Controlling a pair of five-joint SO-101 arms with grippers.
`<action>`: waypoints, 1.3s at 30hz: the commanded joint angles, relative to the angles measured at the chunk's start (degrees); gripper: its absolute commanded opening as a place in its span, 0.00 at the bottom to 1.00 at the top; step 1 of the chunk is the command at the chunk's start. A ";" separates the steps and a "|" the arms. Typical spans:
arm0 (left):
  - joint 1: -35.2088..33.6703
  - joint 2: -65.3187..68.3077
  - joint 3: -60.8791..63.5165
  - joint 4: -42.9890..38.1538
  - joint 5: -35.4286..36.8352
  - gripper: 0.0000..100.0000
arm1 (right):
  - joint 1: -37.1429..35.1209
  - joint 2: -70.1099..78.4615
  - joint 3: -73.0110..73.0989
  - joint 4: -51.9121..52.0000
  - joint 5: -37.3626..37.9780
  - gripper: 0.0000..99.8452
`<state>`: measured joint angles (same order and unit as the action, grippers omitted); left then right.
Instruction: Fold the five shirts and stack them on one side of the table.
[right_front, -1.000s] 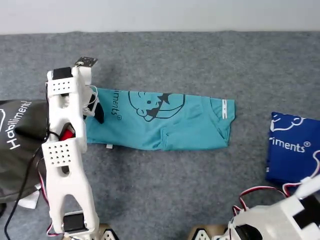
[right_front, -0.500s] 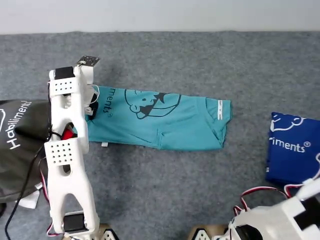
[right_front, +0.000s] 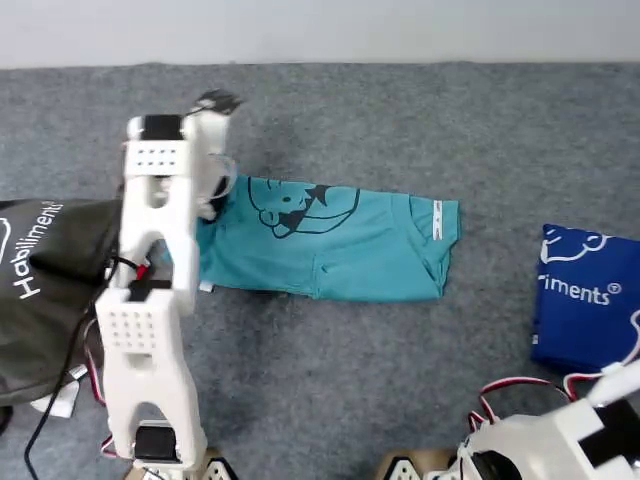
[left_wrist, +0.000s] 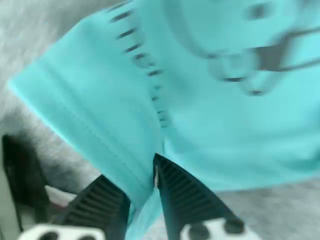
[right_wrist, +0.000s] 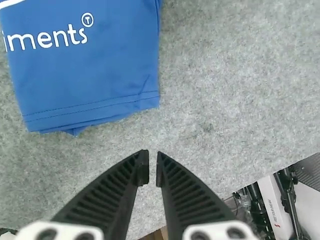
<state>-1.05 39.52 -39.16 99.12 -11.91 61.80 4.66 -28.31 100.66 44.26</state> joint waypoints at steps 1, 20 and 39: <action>6.59 -10.11 1.63 1.58 0.44 0.01 | -0.31 -2.77 -0.26 2.24 0.44 0.04; 32.62 -13.27 1.89 -6.95 0.53 0.01 | -0.31 -2.59 -0.18 2.24 0.35 0.04; 39.91 -13.01 1.89 -15.47 10.37 0.10 | -0.13 -2.59 -0.18 2.24 0.35 0.04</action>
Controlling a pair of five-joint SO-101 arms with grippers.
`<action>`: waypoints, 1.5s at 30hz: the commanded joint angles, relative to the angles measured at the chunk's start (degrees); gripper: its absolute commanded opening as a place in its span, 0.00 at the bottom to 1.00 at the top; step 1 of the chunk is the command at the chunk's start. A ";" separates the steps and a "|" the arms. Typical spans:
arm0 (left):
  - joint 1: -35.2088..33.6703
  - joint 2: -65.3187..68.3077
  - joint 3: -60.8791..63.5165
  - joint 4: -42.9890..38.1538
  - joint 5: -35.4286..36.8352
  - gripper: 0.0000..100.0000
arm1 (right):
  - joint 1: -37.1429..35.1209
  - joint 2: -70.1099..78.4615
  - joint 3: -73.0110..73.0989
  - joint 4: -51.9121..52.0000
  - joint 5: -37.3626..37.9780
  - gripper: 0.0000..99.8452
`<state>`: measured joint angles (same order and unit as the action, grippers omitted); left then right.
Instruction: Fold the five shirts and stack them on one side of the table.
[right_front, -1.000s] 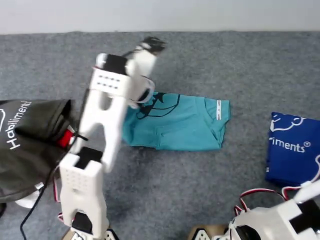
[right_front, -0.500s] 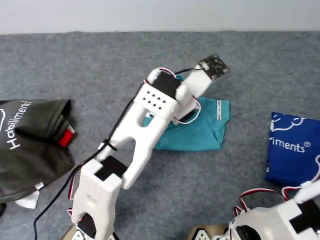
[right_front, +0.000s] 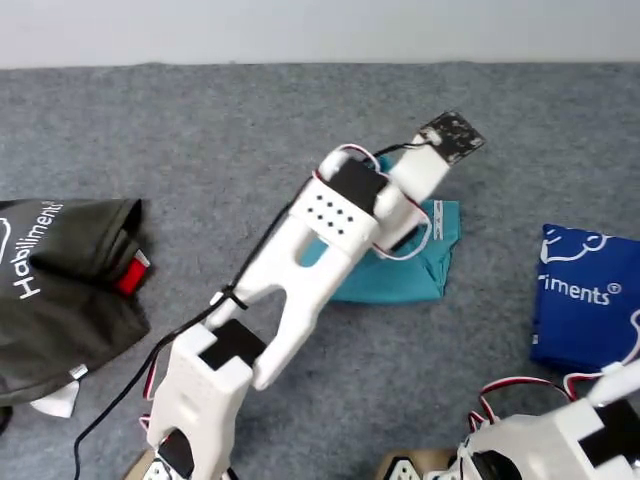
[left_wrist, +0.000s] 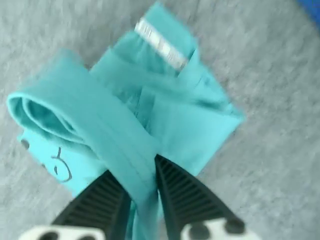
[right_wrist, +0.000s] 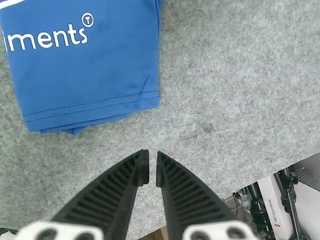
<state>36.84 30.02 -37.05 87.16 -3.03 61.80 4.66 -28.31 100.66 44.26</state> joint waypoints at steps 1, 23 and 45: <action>2.73 -2.90 -0.31 -4.31 2.29 0.14 | -0.13 -2.59 -0.18 2.24 0.35 0.04; -12.22 11.08 -19.38 13.36 -2.99 0.01 | -0.31 -2.68 -0.18 2.24 0.35 0.04; 13.10 5.98 0.22 13.45 -2.99 0.01 | -0.40 -2.59 -0.18 2.24 0.44 0.04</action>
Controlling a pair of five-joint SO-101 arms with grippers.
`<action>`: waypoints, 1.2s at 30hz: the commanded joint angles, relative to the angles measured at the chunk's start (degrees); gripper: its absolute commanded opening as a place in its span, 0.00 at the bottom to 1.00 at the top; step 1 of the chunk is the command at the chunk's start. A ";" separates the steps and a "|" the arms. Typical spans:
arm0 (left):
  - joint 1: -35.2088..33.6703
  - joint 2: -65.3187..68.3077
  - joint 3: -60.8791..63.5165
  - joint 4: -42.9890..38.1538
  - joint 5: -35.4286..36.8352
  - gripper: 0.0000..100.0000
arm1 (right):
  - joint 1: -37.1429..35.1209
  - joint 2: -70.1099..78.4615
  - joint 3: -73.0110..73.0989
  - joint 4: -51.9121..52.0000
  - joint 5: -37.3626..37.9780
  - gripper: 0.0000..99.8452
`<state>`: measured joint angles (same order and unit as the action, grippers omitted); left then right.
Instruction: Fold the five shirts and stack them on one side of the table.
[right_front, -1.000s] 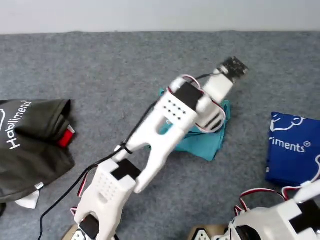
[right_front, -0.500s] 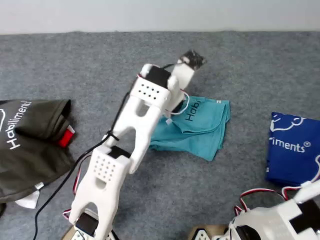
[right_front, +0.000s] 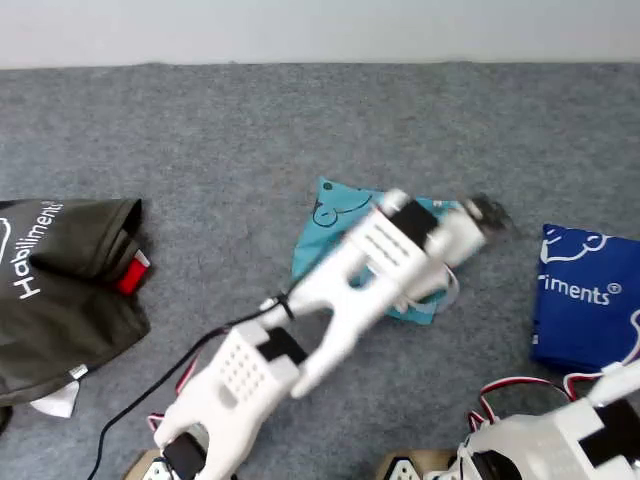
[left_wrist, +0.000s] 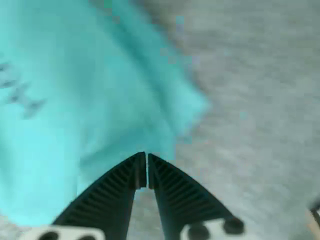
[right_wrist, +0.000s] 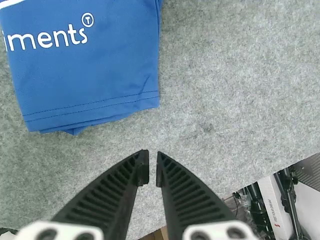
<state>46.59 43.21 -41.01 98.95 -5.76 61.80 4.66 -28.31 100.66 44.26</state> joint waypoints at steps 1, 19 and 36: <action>3.78 -8.53 5.49 1.67 -0.35 0.01 | -0.40 -2.59 -0.18 2.24 0.44 0.04; -24.97 -30.68 11.21 1.67 -1.05 0.01 | -19.91 -4.00 9.41 2.33 -4.22 0.04; -61.71 -62.07 41.45 1.58 -7.47 0.01 | -64.48 8.57 13.63 -12.44 -35.16 0.05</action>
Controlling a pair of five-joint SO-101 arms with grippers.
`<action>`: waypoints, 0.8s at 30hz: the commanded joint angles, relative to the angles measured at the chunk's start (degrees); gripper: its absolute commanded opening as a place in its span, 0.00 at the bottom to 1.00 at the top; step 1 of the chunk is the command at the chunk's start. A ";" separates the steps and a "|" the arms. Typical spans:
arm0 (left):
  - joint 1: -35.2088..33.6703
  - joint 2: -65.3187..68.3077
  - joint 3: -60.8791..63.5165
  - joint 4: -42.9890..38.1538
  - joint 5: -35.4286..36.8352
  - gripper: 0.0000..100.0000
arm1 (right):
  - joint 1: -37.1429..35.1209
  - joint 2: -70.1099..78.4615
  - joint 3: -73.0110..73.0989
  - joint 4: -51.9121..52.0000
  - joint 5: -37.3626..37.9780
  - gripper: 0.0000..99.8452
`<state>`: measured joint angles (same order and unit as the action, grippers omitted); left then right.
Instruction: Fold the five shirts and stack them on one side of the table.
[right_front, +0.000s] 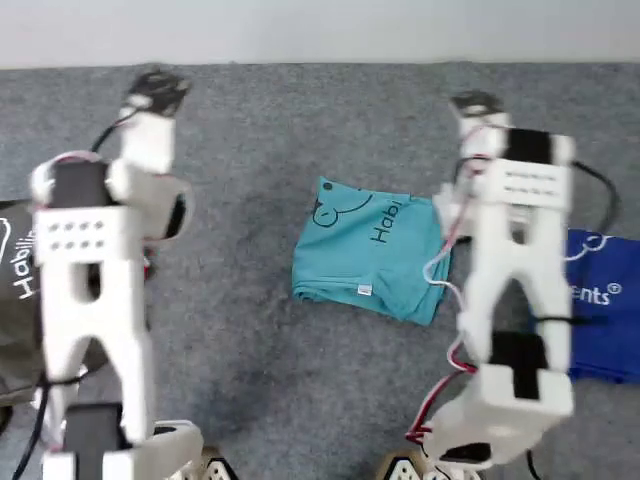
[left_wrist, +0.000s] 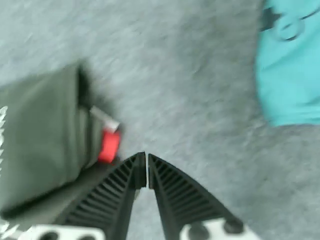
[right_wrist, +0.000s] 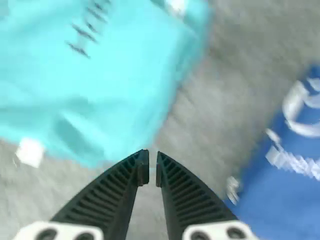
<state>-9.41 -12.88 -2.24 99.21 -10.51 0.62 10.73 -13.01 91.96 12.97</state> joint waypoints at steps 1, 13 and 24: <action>-7.91 -7.03 3.82 1.32 -3.78 0.01 | -4.09 4.09 -2.99 -4.35 -5.27 0.07; -21.54 -9.41 8.13 1.23 -9.49 0.01 | -4.26 22.81 -28.48 0.92 -11.16 0.16; -21.36 -9.32 8.13 1.14 -9.41 0.01 | -0.13 29.93 -38.24 3.91 -11.16 0.16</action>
<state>-30.77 -20.35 6.20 99.30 -19.47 -0.70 41.32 -47.47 95.03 2.42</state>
